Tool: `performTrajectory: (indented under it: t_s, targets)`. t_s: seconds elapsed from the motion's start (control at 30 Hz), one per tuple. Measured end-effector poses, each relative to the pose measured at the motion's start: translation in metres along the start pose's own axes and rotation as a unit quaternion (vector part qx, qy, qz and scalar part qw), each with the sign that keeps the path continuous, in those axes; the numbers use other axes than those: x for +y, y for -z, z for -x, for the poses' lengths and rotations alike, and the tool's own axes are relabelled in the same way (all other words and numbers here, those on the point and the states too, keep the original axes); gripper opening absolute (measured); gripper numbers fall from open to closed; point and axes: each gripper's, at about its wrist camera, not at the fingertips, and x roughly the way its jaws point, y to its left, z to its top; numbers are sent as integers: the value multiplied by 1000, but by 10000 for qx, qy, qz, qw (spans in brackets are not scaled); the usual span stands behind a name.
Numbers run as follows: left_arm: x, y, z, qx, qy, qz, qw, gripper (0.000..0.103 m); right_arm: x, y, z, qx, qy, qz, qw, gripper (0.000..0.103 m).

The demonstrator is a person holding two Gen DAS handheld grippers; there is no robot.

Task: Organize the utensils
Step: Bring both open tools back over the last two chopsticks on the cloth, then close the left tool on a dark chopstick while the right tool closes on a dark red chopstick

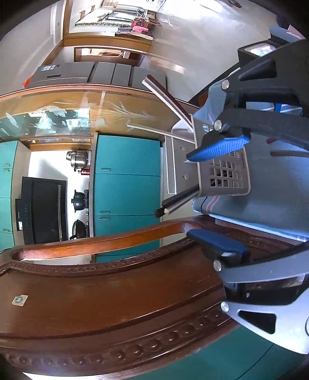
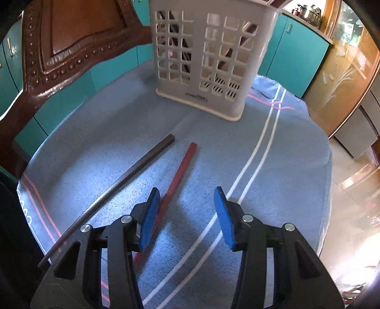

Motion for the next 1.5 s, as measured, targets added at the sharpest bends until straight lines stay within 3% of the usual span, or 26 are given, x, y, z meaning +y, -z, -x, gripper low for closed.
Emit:
performTrajectory:
  t_s: [0.07, 0.2, 0.4, 0.53, 0.7, 0.87, 1.07, 1.2, 1.37, 1.5]
  targets:
    - [-1, 2, 0, 5, -11, -43, 10000, 61, -2, 1, -3, 27, -3, -39, 10000, 46]
    - [-4, 5, 0, 64, -3, -109, 9999, 61, -13, -3, -6, 59, -27, -213, 9998, 18]
    - [-10, 10, -6, 240, 42, -294, 9993, 61, -32, -7, -9, 105, 174, -445, 9988, 13]
    - [-14, 15, -10, 364, 73, -362, 9987, 61, -48, -9, -10, 133, 438, -612, 9971, 13]
    - [-19, 23, -16, 537, 139, -429, 9975, 62, -55, -9, -11, 142, 456, -645, 9968, 13]
    - [-18, 35, -21, 914, 405, -305, 9945, 63, -68, -12, -6, -5, 55, -965, 9953, 13]
    - [-23, 61, -43, 1883, 1005, -284, 9765, 63, -90, -14, 1, -192, -41, -1480, 9888, 17]
    - [-35, 79, -59, 2341, 1052, -450, 9654, 63, -92, -15, -4, -150, 15, -1517, 9883, 29]
    - [-45, 98, -74, 2664, 971, -555, 9573, 62, -85, -15, -9, -107, 76, -1435, 9896, 30]
    - [-53, 105, -84, 2859, 902, -659, 9517, 48, -82, -14, -18, -14, 160, -1418, 9898, 30]
